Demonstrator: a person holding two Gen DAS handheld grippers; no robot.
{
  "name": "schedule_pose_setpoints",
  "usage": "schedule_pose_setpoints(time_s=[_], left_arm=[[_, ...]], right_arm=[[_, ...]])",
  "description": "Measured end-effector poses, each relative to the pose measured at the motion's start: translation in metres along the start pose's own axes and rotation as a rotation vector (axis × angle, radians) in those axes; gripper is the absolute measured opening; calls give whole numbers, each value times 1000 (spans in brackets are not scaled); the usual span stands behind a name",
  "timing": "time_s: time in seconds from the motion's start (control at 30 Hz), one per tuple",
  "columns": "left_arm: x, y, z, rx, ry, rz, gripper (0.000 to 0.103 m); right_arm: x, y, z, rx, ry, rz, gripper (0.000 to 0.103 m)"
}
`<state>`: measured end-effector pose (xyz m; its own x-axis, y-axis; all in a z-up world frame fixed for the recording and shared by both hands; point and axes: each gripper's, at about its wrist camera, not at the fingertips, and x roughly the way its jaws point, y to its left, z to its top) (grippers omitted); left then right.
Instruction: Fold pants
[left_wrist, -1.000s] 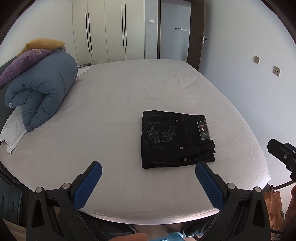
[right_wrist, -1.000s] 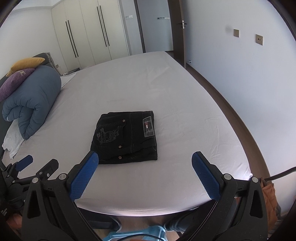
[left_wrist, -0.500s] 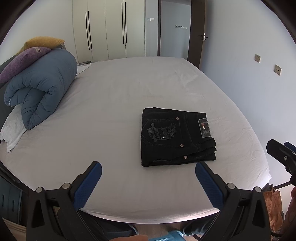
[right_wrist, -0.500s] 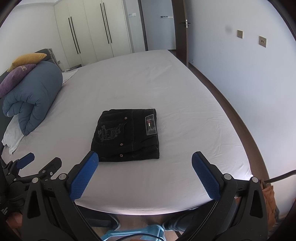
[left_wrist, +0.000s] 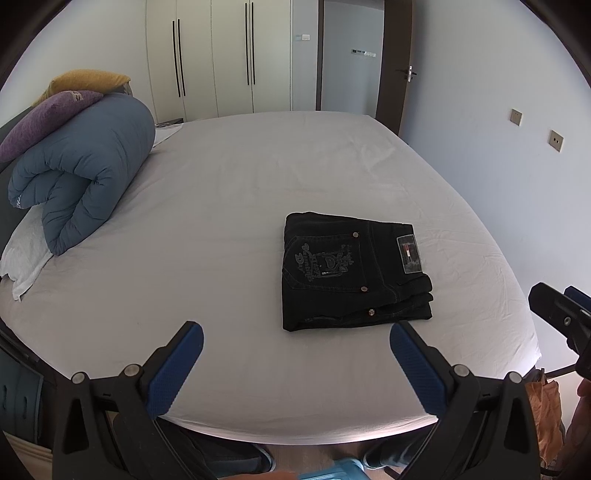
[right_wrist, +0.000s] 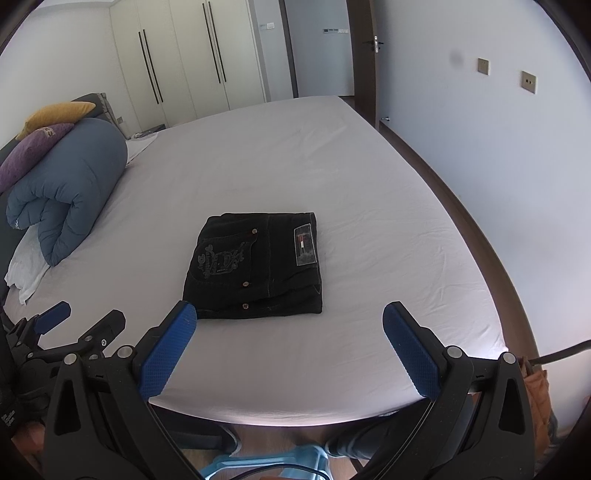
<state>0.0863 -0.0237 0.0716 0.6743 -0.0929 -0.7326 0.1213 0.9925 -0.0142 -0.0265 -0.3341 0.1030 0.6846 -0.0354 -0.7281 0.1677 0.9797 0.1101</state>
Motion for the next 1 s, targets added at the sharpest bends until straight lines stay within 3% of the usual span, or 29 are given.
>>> schedule_pose_setpoints(time_s=[1.0], left_arm=[[2, 2, -4, -11, 13, -10, 103]], right_arm=[[2, -2, -3, -1, 13, 5, 103]])
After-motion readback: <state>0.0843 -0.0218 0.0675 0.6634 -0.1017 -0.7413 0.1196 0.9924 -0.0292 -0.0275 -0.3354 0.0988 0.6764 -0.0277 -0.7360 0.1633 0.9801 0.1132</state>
